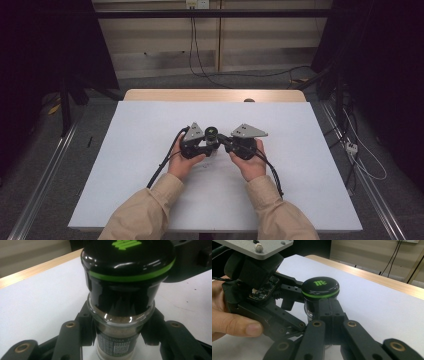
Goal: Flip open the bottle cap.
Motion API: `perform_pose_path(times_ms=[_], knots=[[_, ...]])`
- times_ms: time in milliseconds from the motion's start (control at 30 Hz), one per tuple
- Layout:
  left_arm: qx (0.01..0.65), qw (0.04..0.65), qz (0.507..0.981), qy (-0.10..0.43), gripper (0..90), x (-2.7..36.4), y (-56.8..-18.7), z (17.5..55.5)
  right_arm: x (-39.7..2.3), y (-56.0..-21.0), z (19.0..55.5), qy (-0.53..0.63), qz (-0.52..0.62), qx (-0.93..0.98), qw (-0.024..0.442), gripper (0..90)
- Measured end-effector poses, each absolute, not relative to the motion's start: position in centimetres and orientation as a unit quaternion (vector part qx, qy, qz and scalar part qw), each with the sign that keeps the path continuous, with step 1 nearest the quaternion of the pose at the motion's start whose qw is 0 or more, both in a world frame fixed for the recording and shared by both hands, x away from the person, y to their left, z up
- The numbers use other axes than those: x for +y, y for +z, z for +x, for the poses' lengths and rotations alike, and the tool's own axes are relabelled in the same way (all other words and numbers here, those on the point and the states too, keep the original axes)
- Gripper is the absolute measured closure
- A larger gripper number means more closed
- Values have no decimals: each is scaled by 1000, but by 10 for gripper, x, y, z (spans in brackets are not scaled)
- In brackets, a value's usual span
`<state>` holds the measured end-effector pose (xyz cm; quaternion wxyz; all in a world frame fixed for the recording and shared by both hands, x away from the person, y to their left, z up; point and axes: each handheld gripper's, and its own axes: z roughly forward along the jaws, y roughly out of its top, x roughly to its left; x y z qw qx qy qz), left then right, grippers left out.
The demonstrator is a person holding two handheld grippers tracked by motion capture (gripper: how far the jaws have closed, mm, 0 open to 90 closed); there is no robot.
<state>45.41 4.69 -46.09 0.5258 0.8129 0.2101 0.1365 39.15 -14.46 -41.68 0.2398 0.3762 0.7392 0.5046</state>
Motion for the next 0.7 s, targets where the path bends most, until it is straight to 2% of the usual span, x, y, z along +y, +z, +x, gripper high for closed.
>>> perform_pose_path(times_ms=[700], knots=[[213, 525, 813, 135, 533, 47, -461, 454, -144, -415, 392, 507, 375, 738, 241, 900]])
